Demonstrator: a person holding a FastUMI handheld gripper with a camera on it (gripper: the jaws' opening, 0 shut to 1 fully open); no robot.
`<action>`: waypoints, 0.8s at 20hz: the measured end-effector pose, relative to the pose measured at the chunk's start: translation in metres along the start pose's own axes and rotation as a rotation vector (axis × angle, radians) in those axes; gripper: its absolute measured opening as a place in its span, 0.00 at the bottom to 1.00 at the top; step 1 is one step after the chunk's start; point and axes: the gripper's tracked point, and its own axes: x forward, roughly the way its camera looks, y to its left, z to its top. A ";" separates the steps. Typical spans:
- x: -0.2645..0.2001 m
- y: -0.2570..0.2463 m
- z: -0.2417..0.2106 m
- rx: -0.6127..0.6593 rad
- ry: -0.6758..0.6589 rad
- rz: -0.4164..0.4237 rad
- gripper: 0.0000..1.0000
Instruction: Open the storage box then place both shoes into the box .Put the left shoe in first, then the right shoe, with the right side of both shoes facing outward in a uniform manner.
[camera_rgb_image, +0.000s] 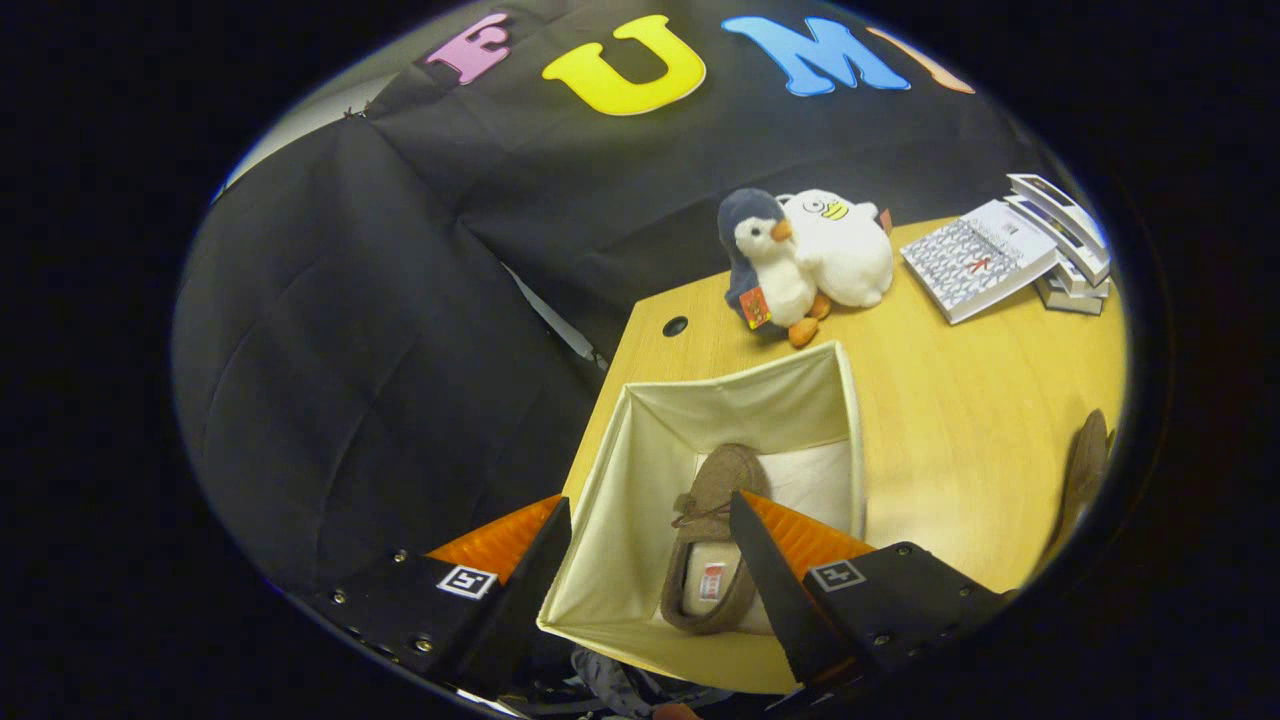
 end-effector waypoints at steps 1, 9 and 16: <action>-0.011 -0.008 0.006 -0.020 -0.016 -0.009 0.97; -0.079 -0.092 0.032 -0.092 -0.096 -0.130 0.98; -0.126 -0.167 0.030 -0.065 -0.117 -0.233 0.98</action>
